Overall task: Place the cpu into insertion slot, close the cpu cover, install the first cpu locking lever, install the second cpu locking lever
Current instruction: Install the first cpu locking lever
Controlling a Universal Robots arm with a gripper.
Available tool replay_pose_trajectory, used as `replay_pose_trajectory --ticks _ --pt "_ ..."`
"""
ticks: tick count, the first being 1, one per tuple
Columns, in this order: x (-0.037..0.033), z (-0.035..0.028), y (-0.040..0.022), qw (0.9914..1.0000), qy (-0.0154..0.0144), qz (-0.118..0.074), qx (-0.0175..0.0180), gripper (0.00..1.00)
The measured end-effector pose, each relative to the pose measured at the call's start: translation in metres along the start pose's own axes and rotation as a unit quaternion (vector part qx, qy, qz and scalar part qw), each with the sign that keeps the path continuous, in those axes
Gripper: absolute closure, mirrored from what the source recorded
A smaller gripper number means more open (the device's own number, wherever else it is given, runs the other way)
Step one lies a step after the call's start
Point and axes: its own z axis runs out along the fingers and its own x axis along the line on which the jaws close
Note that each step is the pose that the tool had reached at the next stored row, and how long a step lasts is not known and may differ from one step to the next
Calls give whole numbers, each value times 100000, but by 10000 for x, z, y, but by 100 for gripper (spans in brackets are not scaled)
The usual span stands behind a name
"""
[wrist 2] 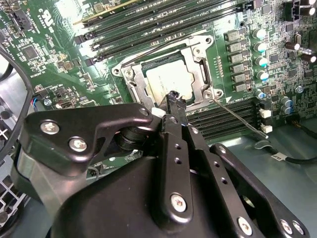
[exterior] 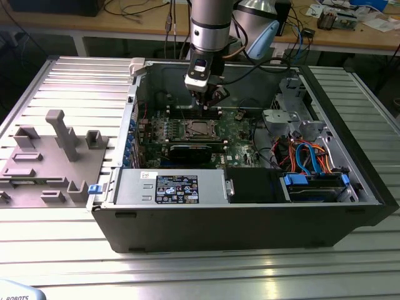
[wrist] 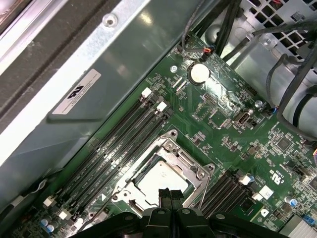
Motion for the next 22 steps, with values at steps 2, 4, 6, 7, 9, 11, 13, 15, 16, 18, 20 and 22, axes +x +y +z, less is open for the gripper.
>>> replay_pose_trajectory --ticks 2,4,6,7,9,11,13,15,16,18,20,22 --pt "0 0 0 100000 -5 -212 -8 89" --pt "0 0 0 99999 -10 -503 -18 89" --pt "0 0 0 99997 -16 -783 -29 89" --pt "0 0 0 99995 -17 -956 -34 89" --pt "0 0 0 99992 -23 -1257 -44 89" --pt "0 0 0 99989 -30 -1506 -56 89" --pt "0 0 0 99982 -36 -1889 -69 89" --pt "0 0 0 99976 -40 -2194 -81 89" --pt "0 0 0 99972 -43 -2348 -83 89" --pt "0 0 0 99967 -47 -2566 -93 89" --pt "0 0 0 99962 -52 -2770 -102 89" --pt "0 0 0 99955 -55 -2982 -106 89"
